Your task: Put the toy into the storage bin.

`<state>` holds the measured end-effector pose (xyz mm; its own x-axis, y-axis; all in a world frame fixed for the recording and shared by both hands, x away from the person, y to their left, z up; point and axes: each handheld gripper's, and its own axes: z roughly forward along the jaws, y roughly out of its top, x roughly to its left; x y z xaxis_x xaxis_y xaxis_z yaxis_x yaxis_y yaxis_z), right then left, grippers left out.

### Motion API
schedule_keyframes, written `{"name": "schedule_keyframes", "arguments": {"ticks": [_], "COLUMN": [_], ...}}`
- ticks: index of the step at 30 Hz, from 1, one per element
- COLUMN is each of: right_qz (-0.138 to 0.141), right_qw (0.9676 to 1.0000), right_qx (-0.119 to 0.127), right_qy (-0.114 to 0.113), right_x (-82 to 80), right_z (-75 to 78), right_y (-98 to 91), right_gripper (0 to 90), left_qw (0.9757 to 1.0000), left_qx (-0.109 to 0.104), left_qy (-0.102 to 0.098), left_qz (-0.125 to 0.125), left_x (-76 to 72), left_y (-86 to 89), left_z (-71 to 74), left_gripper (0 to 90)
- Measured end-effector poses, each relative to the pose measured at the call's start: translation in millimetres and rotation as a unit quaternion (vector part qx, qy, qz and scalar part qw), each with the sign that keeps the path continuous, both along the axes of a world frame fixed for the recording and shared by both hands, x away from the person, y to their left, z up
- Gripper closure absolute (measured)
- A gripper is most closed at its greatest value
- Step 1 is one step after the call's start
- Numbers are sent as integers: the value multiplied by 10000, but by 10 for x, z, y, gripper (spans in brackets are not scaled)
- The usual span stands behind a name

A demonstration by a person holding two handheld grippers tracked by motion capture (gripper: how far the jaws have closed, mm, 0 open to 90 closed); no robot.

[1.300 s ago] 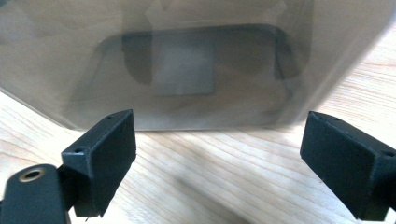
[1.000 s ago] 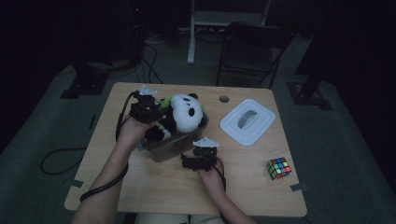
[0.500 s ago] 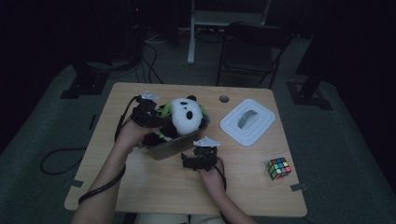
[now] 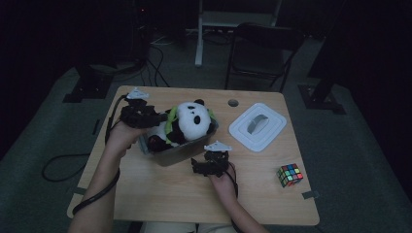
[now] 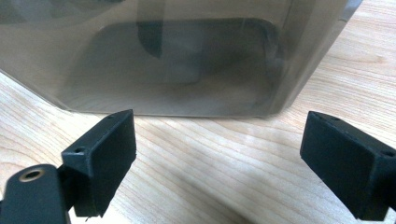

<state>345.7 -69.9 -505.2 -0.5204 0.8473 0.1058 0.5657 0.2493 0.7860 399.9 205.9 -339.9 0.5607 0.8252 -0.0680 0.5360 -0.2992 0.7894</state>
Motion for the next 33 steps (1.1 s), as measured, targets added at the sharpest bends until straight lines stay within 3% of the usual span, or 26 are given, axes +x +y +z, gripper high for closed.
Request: {"name": "schedule_keyframes", "arguments": {"ticks": [3,7,16,20,24,27,29,33], "right_qz": [-1,16,73,87,110,113,124,117], "right_qw": [10000,10000,9999,9998,9998,9998,9998,9998], "right_qx": [-2,-53,-97,-101,-115,-119,-85,-52], "right_qy": [27,42,121,153,142,146,138,145], "right_x": [9,15,11,13,10,10,10,16], "right_z": [-14,-28,-63,-73,-75,-70,-69,-60], "right_y": [-11,-6,26,28,32,37,34,27], "right_gripper": [104,104,104,104,104,104,104,104], "left_qw": [9999,10000,9980,9953,9941,9911,9906,9941], "left_qx": [-77,-5,607,930,1046,1253,1262,966], "left_qy": [59,56,172,239,258,442,517,470], "left_qz": [41,-9,-58,-114,-99,-122,-122,-118], "left_x": [15,28,99,118,113,133,148,135], "left_y": [103,111,25,-28,-71,-99,-98,-33], "left_z": [-23,-110,-324,-398,-429,-527,-596,-594], "left_gripper": [304,298,299,301,302,328,335,336]}}
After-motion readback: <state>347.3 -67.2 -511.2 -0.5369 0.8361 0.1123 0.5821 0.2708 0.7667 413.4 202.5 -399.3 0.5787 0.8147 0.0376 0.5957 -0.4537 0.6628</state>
